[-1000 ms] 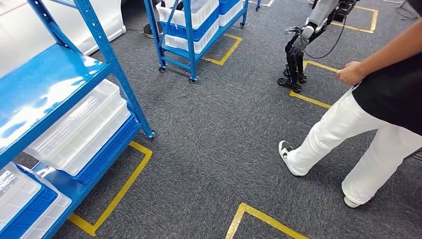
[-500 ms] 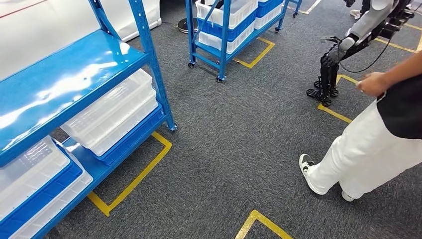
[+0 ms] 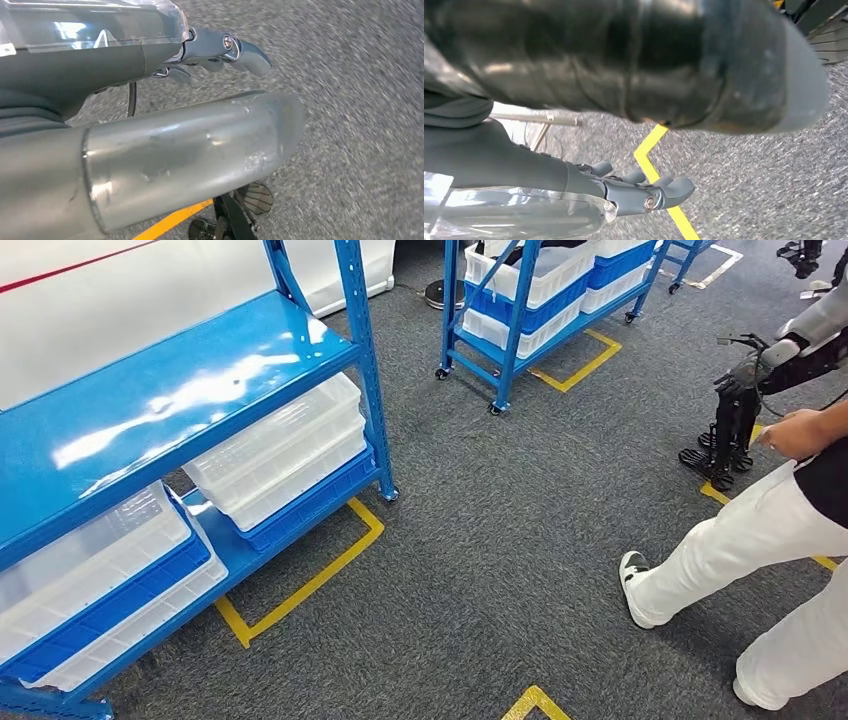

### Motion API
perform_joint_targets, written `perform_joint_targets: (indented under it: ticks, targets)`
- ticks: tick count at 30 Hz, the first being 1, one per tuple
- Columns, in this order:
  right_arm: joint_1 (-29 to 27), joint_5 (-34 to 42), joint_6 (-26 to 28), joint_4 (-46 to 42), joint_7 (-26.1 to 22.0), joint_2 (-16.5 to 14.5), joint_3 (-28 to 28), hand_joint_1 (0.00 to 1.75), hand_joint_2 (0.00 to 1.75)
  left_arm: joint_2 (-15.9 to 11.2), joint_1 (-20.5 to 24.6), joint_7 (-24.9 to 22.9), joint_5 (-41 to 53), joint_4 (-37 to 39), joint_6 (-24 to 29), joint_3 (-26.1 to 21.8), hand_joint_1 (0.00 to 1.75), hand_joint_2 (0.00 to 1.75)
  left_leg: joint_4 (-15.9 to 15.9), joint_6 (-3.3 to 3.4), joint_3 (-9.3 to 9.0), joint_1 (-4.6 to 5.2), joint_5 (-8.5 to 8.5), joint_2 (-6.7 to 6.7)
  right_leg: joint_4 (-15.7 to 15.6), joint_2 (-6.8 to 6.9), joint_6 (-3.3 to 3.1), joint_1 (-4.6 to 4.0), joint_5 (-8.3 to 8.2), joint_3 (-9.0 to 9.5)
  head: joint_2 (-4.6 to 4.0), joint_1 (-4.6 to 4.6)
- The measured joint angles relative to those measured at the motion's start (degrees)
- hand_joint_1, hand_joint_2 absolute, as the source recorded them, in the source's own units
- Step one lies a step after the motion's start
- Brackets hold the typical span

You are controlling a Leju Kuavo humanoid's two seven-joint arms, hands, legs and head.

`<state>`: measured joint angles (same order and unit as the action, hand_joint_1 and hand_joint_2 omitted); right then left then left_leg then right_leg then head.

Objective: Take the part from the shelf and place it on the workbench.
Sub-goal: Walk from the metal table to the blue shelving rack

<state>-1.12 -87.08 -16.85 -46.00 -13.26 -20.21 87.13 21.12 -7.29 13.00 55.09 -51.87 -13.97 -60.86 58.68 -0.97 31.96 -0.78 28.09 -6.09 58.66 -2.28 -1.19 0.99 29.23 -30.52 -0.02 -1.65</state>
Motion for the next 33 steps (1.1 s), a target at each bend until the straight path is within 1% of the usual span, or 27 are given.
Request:
perform_joint_targets:
  ticks: [1,3,4,5,6,7,8,10,11,12,14,15,16,17,18,19,20,21,22,24,25,26,27,30,31,32,33]
  targets:
    - [-0.05,0.01,0.02,0.04,-0.01,-0.04,0.01,0.00,0.00,-0.01,0.03,-0.03,0.06,0.01,0.00,-0.09,0.00,0.00,1.91,-0.21,0.86,0.05,1.24,1.39,-0.30,0.83,-0.40,0.10,-0.12,0.13,-0.01,-0.09]
    - [-0.24,0.02,0.06,0.15,-0.01,-0.08,0.02,0.00,0.00,-0.04,0.18,-0.02,0.28,0.03,-0.04,-0.13,0.00,0.00,8.74,-0.58,4.13,0.07,4.99,4.42,-0.51,2.63,-0.96,-0.03,-0.09,0.21,-0.01,-0.27]
    - [-0.30,0.02,0.06,0.21,0.00,-0.08,0.02,0.00,0.00,-0.04,0.22,-0.01,0.42,0.04,-0.07,-0.13,0.00,0.00,12.30,-0.76,5.84,0.01,6.48,5.05,-0.50,3.55,-1.05,-0.13,-0.02,0.18,-0.01,-0.27]
    - [-0.33,0.03,0.06,0.27,0.01,-0.08,0.02,0.00,0.00,-0.05,0.17,0.00,0.53,0.06,-0.10,-0.14,0.00,0.00,14.58,-0.89,6.89,-0.04,7.09,5.41,-0.48,4.41,-1.07,-0.20,0.07,0.18,-0.01,-0.26]
    - [-0.33,0.03,0.04,0.31,0.01,-0.08,0.02,0.00,0.00,-0.05,0.07,0.01,0.60,0.07,-0.13,-0.15,0.00,0.00,14.82,-0.95,6.89,-0.08,6.58,5.66,-0.46,5.19,-1.05,-0.24,0.16,0.21,-0.01,-0.26]
    - [-0.32,0.03,-0.02,0.32,0.01,-0.08,0.02,0.00,0.00,-0.05,-0.03,0.01,0.60,0.07,-0.13,-0.16,0.00,0.00,12.79,-0.93,5.74,-0.09,5.08,5.97,-0.44,5.91,-0.97,-0.25,0.27,0.32,0.00,-0.27]
    - [-0.31,0.03,-0.13,0.34,0.01,-0.08,0.01,0.00,0.00,-0.06,-0.11,0.01,0.60,0.06,-0.14,-0.18,0.00,0.00,8.98,-0.82,3.65,-0.07,3.00,6.59,-0.41,6.58,-0.84,-0.25,0.41,0.51,0.00,-0.27]
    - [-0.31,0.05,-0.38,0.39,0.01,-0.08,0.01,0.00,0.00,-0.07,-0.13,0.01,0.54,0.04,-0.18,-0.15,0.00,0.00,1.56,-0.21,-0.17,0.27,0.23,8.97,-0.32,7.75,-0.40,-0.41,0.76,0.86,0.00,-0.25]
    - [-0.29,0.08,-0.46,0.42,0.01,-0.09,0.01,0.00,0.00,-0.07,-0.14,0.01,0.44,0.03,-0.21,-0.09,0.00,0.00,-0.37,0.14,-1.08,0.49,-0.26,9.72,-0.28,8.24,-0.14,-0.51,0.90,1.01,0.00,-0.24]
    - [-0.26,0.11,-0.51,0.44,0.01,-0.09,0.01,0.00,0.00,-0.08,-0.20,-0.02,0.26,0.03,-0.24,-0.03,0.00,0.00,-0.98,0.46,-1.26,0.70,-0.19,10.03,-0.30,8.65,0.12,-0.60,0.98,1.16,0.01,-0.22]
    - [-0.11,0.28,-0.62,0.56,0.02,-0.09,-0.01,0.00,0.00,-0.09,-0.58,-0.52,-0.81,-0.05,-0.39,0.21,0.00,0.00,-1.33,1.07,-1.40,0.64,-0.41,9.01,-0.49,9.15,0.70,-0.64,1.12,1.59,0.01,-0.21]
    - [-0.05,0.50,-0.69,0.64,0.05,-0.09,-0.01,0.00,0.00,-0.09,-0.84,-0.92,-1.68,-0.14,-0.48,0.49,0.00,0.00,-1.75,1.44,-1.66,0.49,-0.45,8.59,-0.09,8.43,0.99,-0.57,1.48,1.59,0.01,-0.19]
    - [-0.02,0.76,-0.75,0.72,0.11,-0.08,-0.01,0.00,0.00,-0.08,-1.13,-1.41,-2.69,-0.30,-0.58,0.95,0.00,0.00,-2.19,1.87,-1.94,0.34,-0.48,8.21,1.33,7.16,1.23,-0.49,2.32,1.00,0.01,-0.16]
    - [-0.06,1.02,-0.79,0.80,0.20,-0.07,-0.01,0.00,0.00,-0.06,-1.40,-1.90,-3.70,-0.53,-0.66,1.64,0.00,0.00,-2.53,2.28,-2.22,0.19,-0.43,7.89,4.02,5.54,1.40,-0.39,3.67,-0.31,0.01,-0.13]
    - [-0.18,1.18,-0.80,0.86,0.32,-0.05,0.01,0.00,0.00,-0.05,-1.67,-2.30,-4.60,-0.76,-0.68,2.42,0.00,0.00,-2.65,2.58,-2.28,0.23,-0.20,7.57,7.97,3.97,1.47,-0.28,5.33,-2.40,0.01,-0.11]
    - [-0.34,1.24,-0.83,0.93,0.42,-0.04,0.01,0.00,0.00,-0.05,-1.90,-2.68,-5.31,-0.98,-0.70,3.17,0.00,0.00,-2.64,2.79,-2.40,0.26,-0.01,7.25,12.19,3.08,1.53,-0.24,6.81,-4.76,0.01,-0.11]
    - [-0.50,1.27,-0.84,1.01,0.50,-0.02,0.02,0.00,0.00,-0.05,-2.12,-2.97,-5.84,-1.15,-0.70,3.83,0.00,0.00,-2.61,2.86,-2.66,0.28,0.24,6.89,15.48,2.67,1.60,-0.22,7.52,-6.77,0.01,-0.10]
    - [-0.63,1.28,-0.85,1.08,0.56,-0.01,0.02,0.00,0.00,-0.05,-2.36,-3.15,-6.20,-1.28,-0.70,4.36,0.00,0.00,-2.58,2.82,-3.08,0.30,0.56,6.50,16.94,2.52,1.66,-0.20,7.07,-7.95,0.01,-0.10]
    - [-0.70,1.28,-0.86,1.15,0.58,0.01,0.02,0.00,0.00,-0.05,-2.63,-3.32,-6.44,-1.37,-0.69,4.77,0.00,0.00,-2.55,2.68,-3.66,0.28,0.93,6.16,16.05,2.48,1.68,-0.17,5.41,-7.98,0.02,-0.10]
    - [-0.79,1.31,-0.84,1.23,0.63,0.02,0.02,0.00,0.00,-0.05,-3.21,-3.70,-7.04,-1.67,-0.68,5.75,0.00,0.00,-2.36,2.27,-5.01,0.19,1.92,5.69,9.17,2.42,1.61,-0.05,0.47,-5.43,0.02,-0.10]
    - [-0.81,1.32,-0.83,1.27,0.68,0.02,0.02,0.00,0.00,-0.05,-3.44,-3.91,-7.33,-1.83,-0.67,6.15,0.00,0.00,-2.21,1.96,-5.52,0.22,2.47,5.55,5.87,2.26,1.55,-0.08,-0.98,-4.03,0.02,-0.09]
    - [-0.81,1.33,-0.81,1.31,0.74,0.02,0.03,0.00,0.00,-0.05,-3.54,-4.05,-7.58,-2.04,-0.67,6.55,0.00,0.00,-2.01,1.60,-5.81,0.28,3.03,5.40,3.44,2.08,1.36,-0.09,-1.44,-2.95,0.02,-0.09]
    - [-0.82,1.34,-0.80,1.36,0.80,0.01,0.03,0.00,0.00,-0.06,-3.58,-4.14,-7.70,-2.24,-0.66,6.80,0.00,0.00,-1.90,1.25,-5.93,0.36,3.43,5.28,2.32,1.93,1.13,-0.15,-1.06,-2.44,0.01,-0.10]
    - [-0.91,1.36,-0.79,1.51,0.96,-0.04,0.03,0.00,0.00,-0.09,-3.66,-4.20,-7.78,-2.75,-0.66,7.43,0.00,0.00,-1.89,0.43,-6.37,0.32,4.19,5.11,1.60,1.89,0.12,-0.25,0.25,-1.74,0.00,-0.17]
    - [-0.96,1.36,-0.82,1.55,1.00,-0.06,0.03,0.00,0.00,-0.10,-3.72,-4.21,-7.78,-2.89,-0.66,7.60,0.00,0.00,-1.09,0.18,-6.30,0.24,4.62,5.26,1.37,1.97,-0.25,-0.22,0.55,-1.20,0.01,-0.21]
    - [-0.98,1.36,-0.90,1.59,1.01,-0.08,0.02,0.00,0.00,-0.12,-3.76,-4.22,-7.78,-3.01,-0.67,7.75,0.00,0.00,0.94,-0.06,-5.47,0.19,5.38,5.45,1.04,2.10,-0.59,-0.18,0.85,-0.51,0.00,-0.25]
    - [-1.02,1.36,-1.02,1.61,1.02,-0.10,0.02,0.00,0.00,-0.13,-3.82,-4.22,-7.79,-3.11,-0.67,7.86,0.00,0.00,4.27,-0.25,-3.69,0.15,6.37,5.65,0.69,2.24,-0.84,-0.22,1.18,0.24,0.00,-0.30]
